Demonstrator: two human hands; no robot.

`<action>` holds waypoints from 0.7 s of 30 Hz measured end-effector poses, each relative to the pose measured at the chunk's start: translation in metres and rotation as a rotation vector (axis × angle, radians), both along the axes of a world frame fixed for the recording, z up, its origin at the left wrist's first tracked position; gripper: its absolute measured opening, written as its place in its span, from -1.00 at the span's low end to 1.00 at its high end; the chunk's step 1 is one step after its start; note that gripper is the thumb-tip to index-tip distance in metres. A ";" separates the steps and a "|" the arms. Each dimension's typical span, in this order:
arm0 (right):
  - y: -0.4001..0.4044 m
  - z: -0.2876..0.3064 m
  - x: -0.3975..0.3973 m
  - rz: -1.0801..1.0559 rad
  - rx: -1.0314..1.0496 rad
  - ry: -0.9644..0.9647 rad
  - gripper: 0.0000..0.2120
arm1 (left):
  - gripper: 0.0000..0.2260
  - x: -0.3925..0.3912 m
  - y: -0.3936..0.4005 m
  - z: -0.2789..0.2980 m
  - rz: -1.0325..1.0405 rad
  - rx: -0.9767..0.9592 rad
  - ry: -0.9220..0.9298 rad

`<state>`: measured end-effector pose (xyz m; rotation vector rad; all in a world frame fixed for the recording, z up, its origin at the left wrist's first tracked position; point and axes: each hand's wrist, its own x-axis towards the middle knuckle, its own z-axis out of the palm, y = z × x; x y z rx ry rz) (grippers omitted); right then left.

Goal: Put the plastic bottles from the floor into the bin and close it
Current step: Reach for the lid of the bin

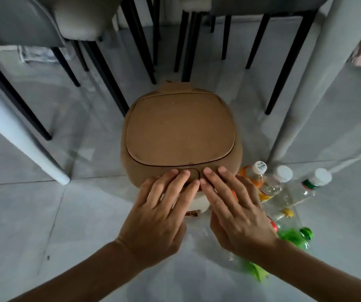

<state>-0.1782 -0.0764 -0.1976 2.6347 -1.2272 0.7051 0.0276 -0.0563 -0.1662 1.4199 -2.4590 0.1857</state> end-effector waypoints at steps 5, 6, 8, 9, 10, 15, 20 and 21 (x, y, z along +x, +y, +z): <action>-0.023 0.012 -0.019 0.134 -0.106 -0.023 -0.52 | -0.49 0.011 -0.010 0.010 -0.097 -0.159 -0.191; -0.025 0.015 -0.020 0.138 -0.117 -0.032 -0.53 | -0.52 0.011 -0.014 0.017 -0.093 -0.176 -0.184; -0.020 0.018 -0.013 0.100 -0.061 -0.089 -0.54 | -0.59 0.006 -0.017 0.027 -0.053 -0.177 -0.095; -0.014 0.018 -0.009 0.078 -0.033 -0.120 -0.54 | -0.62 0.002 -0.016 0.029 -0.038 -0.172 -0.065; -0.010 0.018 -0.006 0.067 -0.022 -0.133 -0.54 | -0.66 -0.003 -0.016 0.029 -0.038 -0.183 -0.051; -0.011 0.006 -0.008 0.059 -0.078 -0.146 -0.51 | -0.75 -0.014 -0.021 0.027 -0.062 -0.282 -0.094; -0.017 0.013 -0.014 0.143 -0.052 -0.154 -0.52 | -0.75 -0.017 -0.020 0.037 -0.037 -0.263 -0.202; -0.018 0.019 -0.019 0.150 -0.031 -0.205 -0.53 | -0.76 -0.020 -0.021 0.041 -0.044 -0.246 -0.192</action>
